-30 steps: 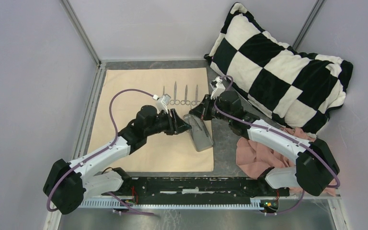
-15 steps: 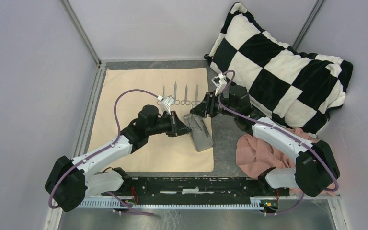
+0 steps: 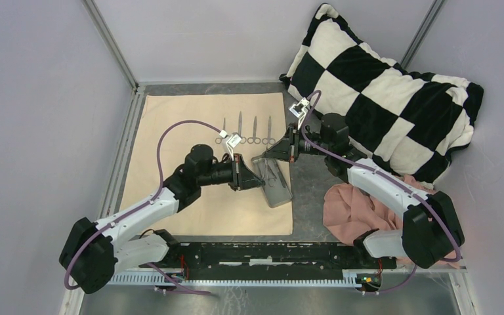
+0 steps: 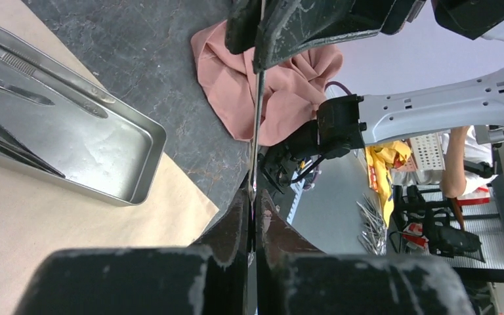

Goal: Open and lay out the surgical kit
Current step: Place the medical item in the surgical kit.

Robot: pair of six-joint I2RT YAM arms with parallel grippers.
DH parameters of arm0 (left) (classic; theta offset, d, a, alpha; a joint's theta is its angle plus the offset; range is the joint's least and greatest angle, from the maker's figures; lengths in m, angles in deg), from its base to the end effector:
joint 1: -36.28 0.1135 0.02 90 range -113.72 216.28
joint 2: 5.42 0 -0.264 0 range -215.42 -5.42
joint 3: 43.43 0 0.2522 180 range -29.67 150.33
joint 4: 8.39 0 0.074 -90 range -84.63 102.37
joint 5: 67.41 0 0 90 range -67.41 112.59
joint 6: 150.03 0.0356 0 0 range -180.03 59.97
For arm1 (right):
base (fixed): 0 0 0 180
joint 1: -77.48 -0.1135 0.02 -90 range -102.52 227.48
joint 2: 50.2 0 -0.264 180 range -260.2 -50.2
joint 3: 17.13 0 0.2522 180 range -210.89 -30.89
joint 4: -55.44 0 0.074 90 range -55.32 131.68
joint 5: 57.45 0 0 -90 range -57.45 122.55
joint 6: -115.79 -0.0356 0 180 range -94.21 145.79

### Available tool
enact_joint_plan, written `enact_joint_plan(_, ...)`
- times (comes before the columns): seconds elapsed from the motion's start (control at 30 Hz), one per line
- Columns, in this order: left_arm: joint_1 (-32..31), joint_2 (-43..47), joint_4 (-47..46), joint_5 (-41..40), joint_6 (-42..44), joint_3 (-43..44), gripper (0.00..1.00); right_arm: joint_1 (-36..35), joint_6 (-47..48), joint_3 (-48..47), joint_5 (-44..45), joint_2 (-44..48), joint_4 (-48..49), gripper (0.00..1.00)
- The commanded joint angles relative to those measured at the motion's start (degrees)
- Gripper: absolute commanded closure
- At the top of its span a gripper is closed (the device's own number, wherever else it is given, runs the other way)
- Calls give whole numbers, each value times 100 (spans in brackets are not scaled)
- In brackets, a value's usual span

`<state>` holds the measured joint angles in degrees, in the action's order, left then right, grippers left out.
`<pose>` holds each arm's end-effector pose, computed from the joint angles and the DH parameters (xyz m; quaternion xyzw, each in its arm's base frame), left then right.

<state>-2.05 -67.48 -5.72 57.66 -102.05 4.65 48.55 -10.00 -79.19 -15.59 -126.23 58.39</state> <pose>0.1755 -0.1648 0.2562 0.1552 0.7702 -0.5520 0.2793 0.2471 0.1669 0.2901 -0.2167 0.7189 0.5767 0.3220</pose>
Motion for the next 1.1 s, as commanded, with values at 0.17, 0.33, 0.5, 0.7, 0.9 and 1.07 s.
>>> enact_joint_plan(0.17,14,385,2027,-1662,564,807,38,-43,-88,137,590,255,3,100)
enact_joint_plan(0.33,-288,499,2554,-3041,398,1280,32,-161,-380,363,1984,424,-374,100)
enact_joint_plan(0.5,-998,25,2873,-4362,617,1756,38,-247,-710,397,2452,399,-312,100)
enact_joint_plan(0.7,-1631,-733,2990,-5368,804,2348,35,-256,-765,277,2338,249,-292,100)
enact_joint_plan(0.9,-1808,-1371,3108,-5742,1185,2850,42,-270,-771,271,2321,246,-281,100)
enact_joint_plan(1.07,-1810,-1643,3122,-5657,1337,3079,50,-288,-753,250,2328,214,-269,100)
